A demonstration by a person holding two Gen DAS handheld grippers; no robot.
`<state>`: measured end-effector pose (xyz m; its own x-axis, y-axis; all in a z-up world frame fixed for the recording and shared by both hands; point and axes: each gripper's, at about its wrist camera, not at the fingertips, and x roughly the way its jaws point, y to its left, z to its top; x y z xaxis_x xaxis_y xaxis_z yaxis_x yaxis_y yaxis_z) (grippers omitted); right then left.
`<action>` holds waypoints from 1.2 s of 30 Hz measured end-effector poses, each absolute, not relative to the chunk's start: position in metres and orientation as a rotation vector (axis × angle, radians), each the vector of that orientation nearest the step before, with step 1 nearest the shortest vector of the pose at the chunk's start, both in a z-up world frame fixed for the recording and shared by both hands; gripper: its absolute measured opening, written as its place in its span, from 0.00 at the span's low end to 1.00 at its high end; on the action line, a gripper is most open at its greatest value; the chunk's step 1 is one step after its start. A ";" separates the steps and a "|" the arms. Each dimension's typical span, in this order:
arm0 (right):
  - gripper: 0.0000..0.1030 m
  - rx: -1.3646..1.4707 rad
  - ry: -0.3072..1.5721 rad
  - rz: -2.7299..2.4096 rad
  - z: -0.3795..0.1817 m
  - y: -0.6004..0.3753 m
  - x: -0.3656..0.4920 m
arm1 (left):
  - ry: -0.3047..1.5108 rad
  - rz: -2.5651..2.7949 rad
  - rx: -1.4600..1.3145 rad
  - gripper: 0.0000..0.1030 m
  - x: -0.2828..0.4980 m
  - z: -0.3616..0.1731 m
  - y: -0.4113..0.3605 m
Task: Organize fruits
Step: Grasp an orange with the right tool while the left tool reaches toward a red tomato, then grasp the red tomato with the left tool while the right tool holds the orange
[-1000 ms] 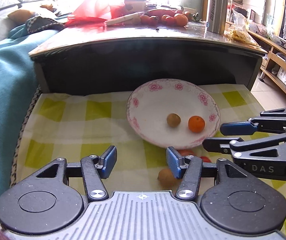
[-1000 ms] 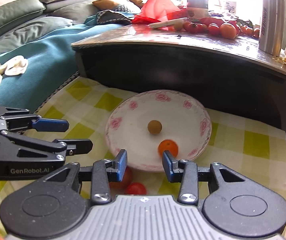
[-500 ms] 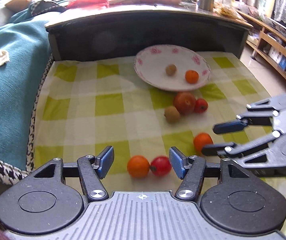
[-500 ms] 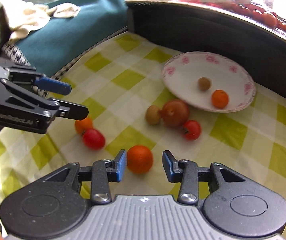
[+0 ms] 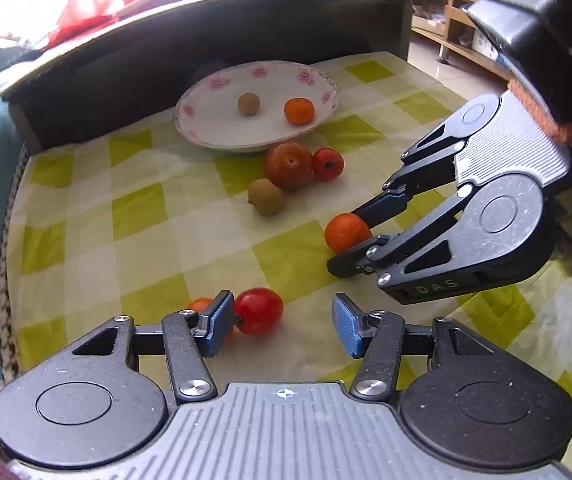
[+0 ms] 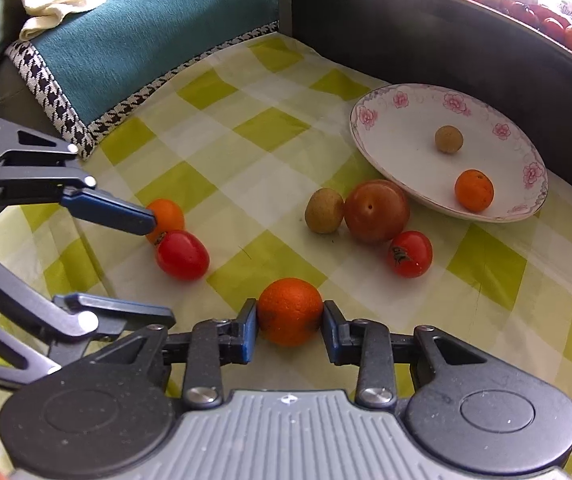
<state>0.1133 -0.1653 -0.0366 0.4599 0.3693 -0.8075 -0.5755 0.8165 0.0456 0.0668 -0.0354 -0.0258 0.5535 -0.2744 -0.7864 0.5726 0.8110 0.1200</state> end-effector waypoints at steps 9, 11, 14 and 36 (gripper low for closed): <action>0.35 -0.194 0.966 0.556 -0.035 -0.179 0.114 | 0.857 -0.522 0.537 0.57 0.079 -0.039 -0.047; 0.35 -0.186 0.971 0.551 -0.034 -0.180 0.114 | 0.856 -0.522 0.555 0.57 0.080 -0.041 -0.048; 0.35 -0.179 0.979 0.540 -0.034 -0.182 0.115 | 0.860 -0.536 0.583 0.57 0.081 -0.041 -0.049; 0.35 -0.148 1.000 0.520 -0.033 -0.186 0.118 | 0.971 -0.544 0.461 0.39 0.083 -0.045 -0.046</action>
<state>0.1184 -0.1863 -0.0330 0.4302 0.3492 -0.8324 -0.4815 0.8688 0.1156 0.0834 -0.0465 -0.0447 0.4517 -0.2235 -0.8637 0.6194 0.7753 0.1233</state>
